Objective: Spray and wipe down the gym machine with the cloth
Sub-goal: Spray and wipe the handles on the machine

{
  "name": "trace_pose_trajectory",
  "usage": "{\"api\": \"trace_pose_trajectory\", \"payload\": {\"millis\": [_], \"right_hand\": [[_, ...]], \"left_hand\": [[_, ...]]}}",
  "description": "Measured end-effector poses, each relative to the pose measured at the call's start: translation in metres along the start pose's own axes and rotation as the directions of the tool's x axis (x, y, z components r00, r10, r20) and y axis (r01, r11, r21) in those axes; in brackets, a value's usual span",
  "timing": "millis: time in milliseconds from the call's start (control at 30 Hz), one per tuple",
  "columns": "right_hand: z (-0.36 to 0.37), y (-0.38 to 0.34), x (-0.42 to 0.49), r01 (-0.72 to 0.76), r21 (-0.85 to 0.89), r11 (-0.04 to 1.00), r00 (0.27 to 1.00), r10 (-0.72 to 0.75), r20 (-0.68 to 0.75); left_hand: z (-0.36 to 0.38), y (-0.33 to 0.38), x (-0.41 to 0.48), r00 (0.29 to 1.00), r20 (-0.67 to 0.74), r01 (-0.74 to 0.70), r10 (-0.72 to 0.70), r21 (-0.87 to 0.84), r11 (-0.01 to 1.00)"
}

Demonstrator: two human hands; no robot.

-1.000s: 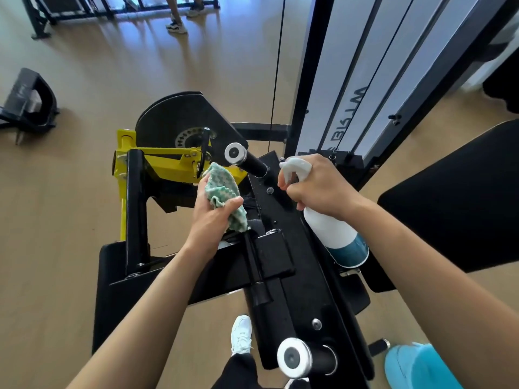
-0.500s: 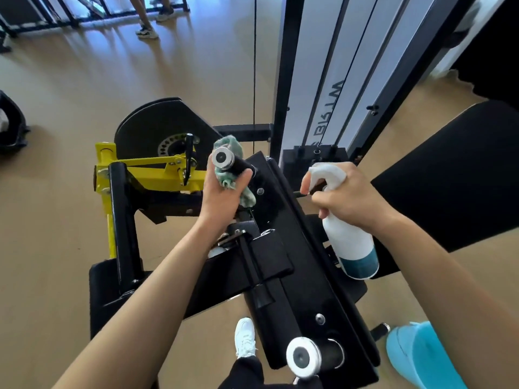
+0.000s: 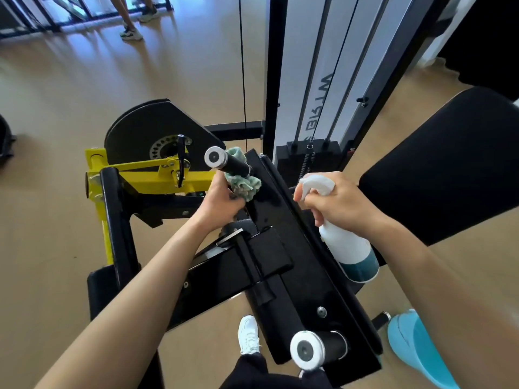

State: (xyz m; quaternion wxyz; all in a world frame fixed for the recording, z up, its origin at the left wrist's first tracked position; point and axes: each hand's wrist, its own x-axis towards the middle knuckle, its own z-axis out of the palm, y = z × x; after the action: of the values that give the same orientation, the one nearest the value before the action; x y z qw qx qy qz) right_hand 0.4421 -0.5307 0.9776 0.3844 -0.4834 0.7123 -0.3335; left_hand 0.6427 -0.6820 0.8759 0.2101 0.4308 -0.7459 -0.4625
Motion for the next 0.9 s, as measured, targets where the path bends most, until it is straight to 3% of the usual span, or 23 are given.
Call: {"api": "trace_pose_trajectory", "payload": {"millis": [233,400,467,633,800,900], "right_hand": [[0.003,-0.008,-0.003,0.029,-0.018,0.999,0.999,-0.029,-0.032],[0.001,-0.008,-0.004,0.042,-0.007,0.999,0.998,-0.043,-0.051],[0.002,-0.008,-0.003,0.045,0.0,0.999,0.998,-0.045,-0.045],[0.004,-0.005,-0.002,0.023,0.004,1.0,0.999,-0.023,-0.038],[0.004,-0.006,-0.004,0.024,-0.01,1.0,1.0,-0.024,-0.019],[0.003,-0.006,-0.006,0.041,-0.009,0.999,0.999,-0.041,-0.011]], "left_hand": [[-0.006,0.025,0.001,0.948,-0.3,-0.162,0.107,-0.165,0.973],[-0.006,0.051,-0.019,0.78,-0.604,-0.29,0.162,-0.121,0.949],[-0.002,0.051,-0.019,0.736,-0.662,-0.299,0.142,-0.129,0.946],[0.006,0.035,0.002,0.809,-0.544,-0.338,0.223,-0.119,0.934],[0.02,0.015,0.021,0.92,-0.374,-0.186,0.116,-0.157,0.97],[0.018,0.017,0.022,0.927,-0.367,-0.153,0.073,-0.194,0.969]]}}
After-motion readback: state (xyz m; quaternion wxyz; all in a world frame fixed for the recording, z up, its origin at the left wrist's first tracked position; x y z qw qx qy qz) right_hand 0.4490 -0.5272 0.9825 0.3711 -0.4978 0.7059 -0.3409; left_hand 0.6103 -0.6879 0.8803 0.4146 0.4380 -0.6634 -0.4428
